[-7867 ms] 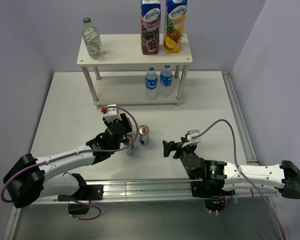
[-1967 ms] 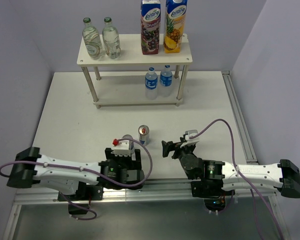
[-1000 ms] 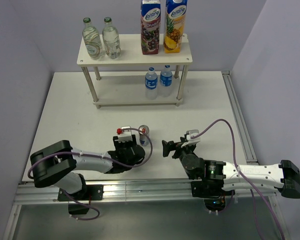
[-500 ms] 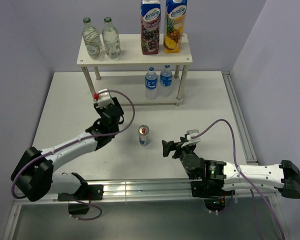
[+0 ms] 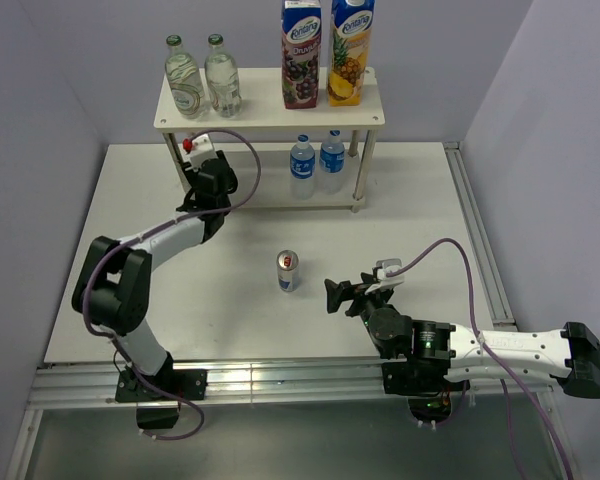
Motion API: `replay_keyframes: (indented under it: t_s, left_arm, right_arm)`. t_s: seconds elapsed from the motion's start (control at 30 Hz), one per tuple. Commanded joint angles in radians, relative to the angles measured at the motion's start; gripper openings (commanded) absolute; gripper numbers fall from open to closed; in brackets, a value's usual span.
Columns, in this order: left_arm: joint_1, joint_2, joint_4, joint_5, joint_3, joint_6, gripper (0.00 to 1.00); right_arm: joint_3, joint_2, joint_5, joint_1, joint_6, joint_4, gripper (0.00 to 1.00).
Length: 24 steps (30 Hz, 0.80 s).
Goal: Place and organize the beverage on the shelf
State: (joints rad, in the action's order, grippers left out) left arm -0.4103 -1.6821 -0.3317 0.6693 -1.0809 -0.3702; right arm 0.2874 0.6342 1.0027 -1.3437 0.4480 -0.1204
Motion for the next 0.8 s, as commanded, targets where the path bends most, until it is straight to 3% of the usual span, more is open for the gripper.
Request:
replay_keyframes:
  t_s: [0.0,0.17,0.53,0.63,0.73,0.77]
  left_arm:
    - [0.011,-0.048,-0.102,-0.034,-0.120,0.033,0.00]
    - [0.011,-0.136,-0.090,-0.011,-0.201,0.056,0.00]
    - [0.014,-0.205,-0.133,0.044,-0.153,0.062,0.01]
    - [0.019,-0.214,-0.141,0.041,-0.143,0.057,0.20]
    - [0.025,-0.229,-0.130,0.026,-0.148,0.048,0.48]
    - [0.028,-0.231,-0.136,0.021,-0.143,0.045,0.62]
  right_arm:
    - [0.001,-0.002,0.013,-0.005,-0.005,-0.035,1.00]
    - [0.001,0.002,0.011,-0.005,-0.008,-0.041,1.00]
    - [0.001,0.009,0.004,-0.002,-0.014,-0.053,1.00]
    - [0.001,0.012,0.004,-0.002,-0.012,-0.050,1.00]
    - [-0.001,0.006,0.007,-0.002,-0.011,-0.048,1.00]
    - [-0.002,0.002,0.008,-0.002,-0.012,-0.050,1.00]
